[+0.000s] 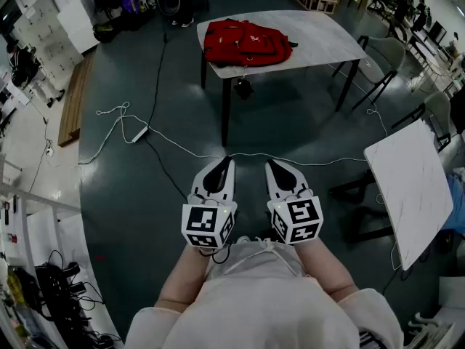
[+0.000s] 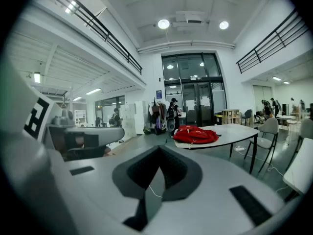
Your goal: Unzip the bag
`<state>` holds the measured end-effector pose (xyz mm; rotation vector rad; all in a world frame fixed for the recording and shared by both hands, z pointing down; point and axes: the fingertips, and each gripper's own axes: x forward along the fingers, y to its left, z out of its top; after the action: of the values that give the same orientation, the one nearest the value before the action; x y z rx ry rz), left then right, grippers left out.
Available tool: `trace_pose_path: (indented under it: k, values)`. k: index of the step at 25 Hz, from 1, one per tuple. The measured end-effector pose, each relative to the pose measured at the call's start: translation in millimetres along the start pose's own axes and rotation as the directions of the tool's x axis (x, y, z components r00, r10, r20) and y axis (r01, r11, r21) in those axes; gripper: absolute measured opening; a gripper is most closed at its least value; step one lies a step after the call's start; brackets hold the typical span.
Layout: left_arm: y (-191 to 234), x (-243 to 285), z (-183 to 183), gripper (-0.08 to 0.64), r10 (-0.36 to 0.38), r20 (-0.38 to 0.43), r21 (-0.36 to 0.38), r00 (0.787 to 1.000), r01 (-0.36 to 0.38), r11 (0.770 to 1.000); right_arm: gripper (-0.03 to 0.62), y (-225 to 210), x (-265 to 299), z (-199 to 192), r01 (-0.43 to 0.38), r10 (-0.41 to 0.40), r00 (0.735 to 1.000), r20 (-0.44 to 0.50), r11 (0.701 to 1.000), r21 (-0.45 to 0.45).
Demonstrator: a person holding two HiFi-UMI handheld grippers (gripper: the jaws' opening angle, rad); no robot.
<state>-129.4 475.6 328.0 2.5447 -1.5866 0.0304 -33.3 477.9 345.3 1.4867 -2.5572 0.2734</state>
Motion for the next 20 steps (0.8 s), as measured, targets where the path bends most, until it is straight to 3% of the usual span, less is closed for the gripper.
trace_pose_path:
  k: [8,20]
  values:
    - [7.4,5.7,-3.6,0.028,0.0,-0.013,-0.004,1.0,0.0,1.0,0.026,1.8,10.4,-2.9,-0.01,0.01,1.0,-0.012,1.0,0.003]
    - [15.3,19.2,-20.3,0.028,-0.006,-0.058,-0.04,0.998,0.004,0.999,0.028,-5.2,27.6,-18.2,-0.014,0.019,0.998,-0.052,0.996,0.085]
